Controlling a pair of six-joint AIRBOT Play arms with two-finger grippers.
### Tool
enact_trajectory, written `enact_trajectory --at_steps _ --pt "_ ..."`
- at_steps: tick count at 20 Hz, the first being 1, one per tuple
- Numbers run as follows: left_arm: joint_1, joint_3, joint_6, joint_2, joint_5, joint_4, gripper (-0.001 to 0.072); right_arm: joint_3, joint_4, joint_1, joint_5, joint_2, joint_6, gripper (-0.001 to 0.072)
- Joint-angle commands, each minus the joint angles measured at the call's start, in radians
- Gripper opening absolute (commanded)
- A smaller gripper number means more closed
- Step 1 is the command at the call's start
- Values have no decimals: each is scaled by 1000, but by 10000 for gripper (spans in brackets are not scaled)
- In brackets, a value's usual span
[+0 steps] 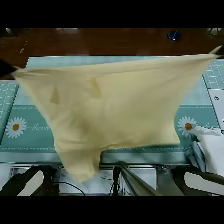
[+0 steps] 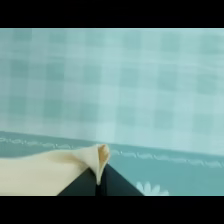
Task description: Fold the shirts.
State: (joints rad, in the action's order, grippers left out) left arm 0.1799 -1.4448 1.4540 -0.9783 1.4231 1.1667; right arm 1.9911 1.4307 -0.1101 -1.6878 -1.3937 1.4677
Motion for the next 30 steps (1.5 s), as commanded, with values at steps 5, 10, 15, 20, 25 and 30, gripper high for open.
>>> enact_trajectory --at_steps 5,10,15,20,25,30 --pt "-119 37 -2 -426 -414 -49 31 1 -7 85 398 -354 -14 23" --pt "-131 38 -3 -583 -593 -38 31 1 -8 61 644 -480 -21 23" --pt "-169 38 -115 -663 -832 -37 31 1 -7 61 879 -573 -24 23" --pt "-187 39 -137 -697 -1051 -24 31 1 -7 61 1039 -621 -28 22" --pt "-185 39 -137 -721 -1044 13 31 1 21 61 969 -639 -59 22" --pt "-188 33 -133 -685 -782 49 30 1 19 43 691 -601 -59 22"
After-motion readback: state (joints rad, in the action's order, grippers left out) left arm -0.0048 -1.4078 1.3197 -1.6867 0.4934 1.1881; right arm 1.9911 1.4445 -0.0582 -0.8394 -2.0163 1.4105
